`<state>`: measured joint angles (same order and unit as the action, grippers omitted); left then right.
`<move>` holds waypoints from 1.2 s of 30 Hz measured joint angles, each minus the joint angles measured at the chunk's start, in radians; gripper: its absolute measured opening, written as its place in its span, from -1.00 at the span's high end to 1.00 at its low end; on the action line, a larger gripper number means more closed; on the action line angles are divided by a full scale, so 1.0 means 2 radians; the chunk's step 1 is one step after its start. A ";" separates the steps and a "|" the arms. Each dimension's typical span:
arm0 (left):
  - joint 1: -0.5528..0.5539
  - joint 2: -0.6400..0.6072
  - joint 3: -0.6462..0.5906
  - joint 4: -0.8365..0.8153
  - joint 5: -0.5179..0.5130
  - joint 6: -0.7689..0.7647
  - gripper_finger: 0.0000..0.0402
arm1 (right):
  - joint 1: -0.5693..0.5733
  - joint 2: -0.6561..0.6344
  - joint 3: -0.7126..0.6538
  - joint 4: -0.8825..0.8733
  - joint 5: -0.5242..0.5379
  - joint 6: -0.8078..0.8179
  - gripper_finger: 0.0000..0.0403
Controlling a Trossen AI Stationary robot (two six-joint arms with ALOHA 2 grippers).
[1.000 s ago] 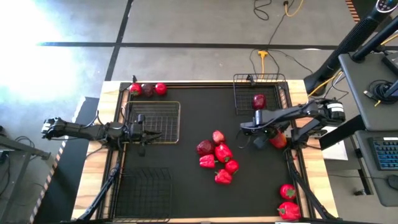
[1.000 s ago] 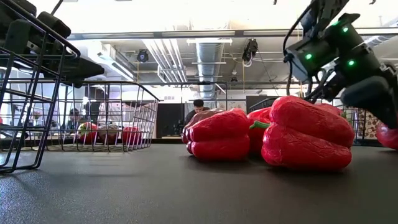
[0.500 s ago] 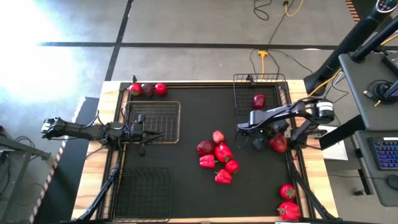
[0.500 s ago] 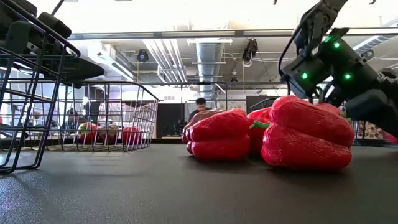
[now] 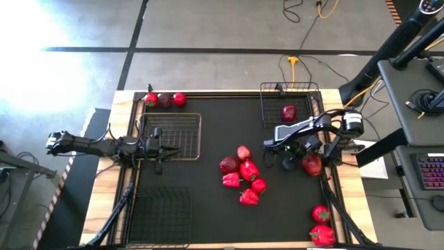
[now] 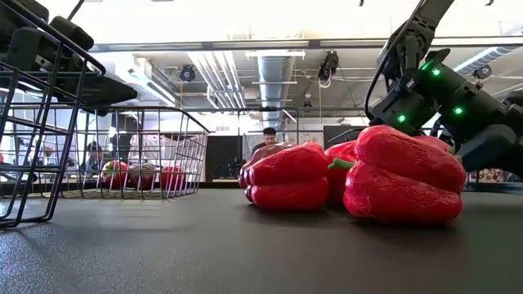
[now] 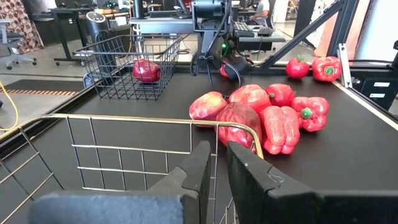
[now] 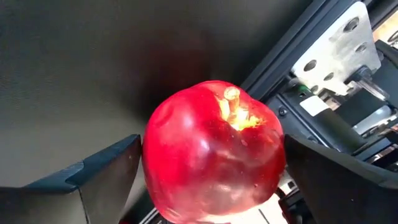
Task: Sort produce into baskets
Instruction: Put the middle right red apple into the right black basket
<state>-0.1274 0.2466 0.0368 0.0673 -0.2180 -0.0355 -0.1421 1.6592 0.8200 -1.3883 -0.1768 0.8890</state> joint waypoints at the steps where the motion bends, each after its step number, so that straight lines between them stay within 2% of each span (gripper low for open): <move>1: 0.000 0.000 0.000 0.000 0.000 0.000 0.81 | 0.000 0.000 0.000 -0.001 0.000 0.000 -0.90; 8: 0.000 0.000 0.000 0.000 0.000 0.000 0.81 | 0.000 -0.001 0.004 -0.027 -0.003 -0.011 -0.90; 14: 0.000 0.000 0.000 0.000 0.000 0.000 0.81 | 0.018 -0.015 0.011 -0.062 -0.028 0.004 -0.90; 24: 0.000 0.000 0.000 0.000 0.000 0.000 0.81 | 0.031 -0.020 -0.006 -0.012 -0.018 0.015 -0.90; 36: 0.000 0.000 0.000 0.000 0.000 0.000 0.81 | 0.031 -0.011 -0.002 -0.005 -0.004 0.054 -0.90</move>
<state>-0.1272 0.2466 0.0372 0.0673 -0.2180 -0.0357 -0.0807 1.6375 0.8165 -1.3987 -0.1848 0.9973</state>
